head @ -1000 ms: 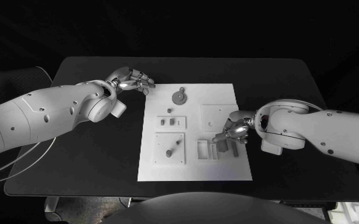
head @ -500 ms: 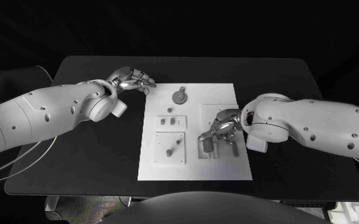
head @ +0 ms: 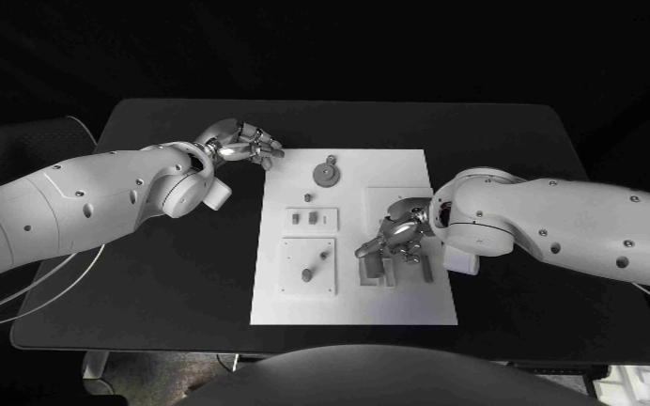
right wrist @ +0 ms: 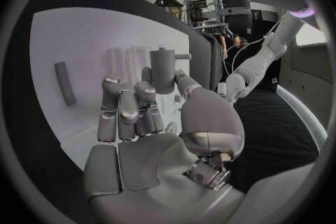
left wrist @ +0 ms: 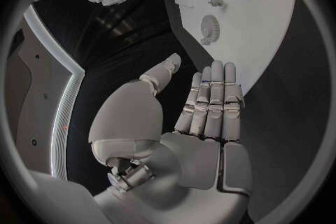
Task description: Assemble the parts on the task board
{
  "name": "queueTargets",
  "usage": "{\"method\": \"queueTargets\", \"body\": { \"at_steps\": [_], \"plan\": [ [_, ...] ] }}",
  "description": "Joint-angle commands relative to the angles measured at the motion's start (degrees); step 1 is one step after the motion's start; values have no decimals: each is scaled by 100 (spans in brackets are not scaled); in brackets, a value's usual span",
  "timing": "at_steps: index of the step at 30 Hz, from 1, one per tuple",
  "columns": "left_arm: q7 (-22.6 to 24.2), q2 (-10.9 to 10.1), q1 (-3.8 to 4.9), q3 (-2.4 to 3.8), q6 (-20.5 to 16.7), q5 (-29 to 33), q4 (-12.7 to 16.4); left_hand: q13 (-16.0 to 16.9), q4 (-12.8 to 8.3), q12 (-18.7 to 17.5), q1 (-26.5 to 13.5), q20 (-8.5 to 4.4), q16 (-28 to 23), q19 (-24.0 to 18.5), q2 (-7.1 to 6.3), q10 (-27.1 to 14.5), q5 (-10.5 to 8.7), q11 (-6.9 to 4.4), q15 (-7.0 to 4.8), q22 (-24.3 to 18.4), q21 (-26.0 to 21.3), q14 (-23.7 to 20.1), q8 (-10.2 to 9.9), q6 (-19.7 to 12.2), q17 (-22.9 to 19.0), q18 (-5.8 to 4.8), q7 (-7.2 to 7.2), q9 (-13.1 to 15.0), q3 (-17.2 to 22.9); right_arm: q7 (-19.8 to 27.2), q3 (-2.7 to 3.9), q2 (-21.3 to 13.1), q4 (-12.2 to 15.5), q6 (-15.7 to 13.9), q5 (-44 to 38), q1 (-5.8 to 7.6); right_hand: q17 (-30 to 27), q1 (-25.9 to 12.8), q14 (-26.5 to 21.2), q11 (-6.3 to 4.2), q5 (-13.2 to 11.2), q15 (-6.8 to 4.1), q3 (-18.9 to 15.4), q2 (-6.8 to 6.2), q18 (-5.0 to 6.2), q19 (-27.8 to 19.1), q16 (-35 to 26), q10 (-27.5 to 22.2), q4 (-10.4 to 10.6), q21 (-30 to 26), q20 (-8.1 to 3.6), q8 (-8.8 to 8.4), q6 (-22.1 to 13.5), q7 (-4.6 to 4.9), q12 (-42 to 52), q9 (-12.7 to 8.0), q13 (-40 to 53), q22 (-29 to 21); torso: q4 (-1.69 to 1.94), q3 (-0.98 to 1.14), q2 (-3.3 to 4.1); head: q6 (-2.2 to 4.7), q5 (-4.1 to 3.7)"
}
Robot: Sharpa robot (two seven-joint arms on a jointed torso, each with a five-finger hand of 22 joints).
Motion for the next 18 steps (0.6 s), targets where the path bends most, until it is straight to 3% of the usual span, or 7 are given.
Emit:
{"method": "queueTargets", "body": {
  "at_steps": [1,10,18],
  "plan": [
    [25,8,5,4,79,32,11,-6,39,-36,-31,19,-21,-12,-3,-43,-8,9,28,9,-37,7,9,-41,6,76,7,-8,9,-86,-2,7,17,108,-309,-2,-12,-9,-29,-18,18,22,1666,35,88,-14,-23,-3,-1634,37,12,11,54,36,30,4,-10,102,-2,6,0,-12,10],
    [10,8,6,4,91,31,8,-8,41,-33,-33,20,-28,-14,-4,-46,-8,10,29,11,-40,5,9,-41,12,76,7,-8,6,-166,-2,9,30,259,-323,-3,-41,-450,-69,-7,17,32,1694,-282,88,-12,-20,-33,-1293,40,12,-1,45,47,37,8,-38,92,-4,8,2,-29,11],
    [6,13,6,4,94,27,10,-10,42,-31,-33,21,-37,-19,-5,-50,-8,11,31,12,-44,0,10,-41,17,76,7,-9,4,-195,-2,21,-42,289,-241,-34,-77,-591,-114,-1,13,32,1710,-327,88,-32,-20,-60,-1159,38,8,-10,27,54,41,10,-47,95,-4,4,-1,-29,12]
  ]
}}
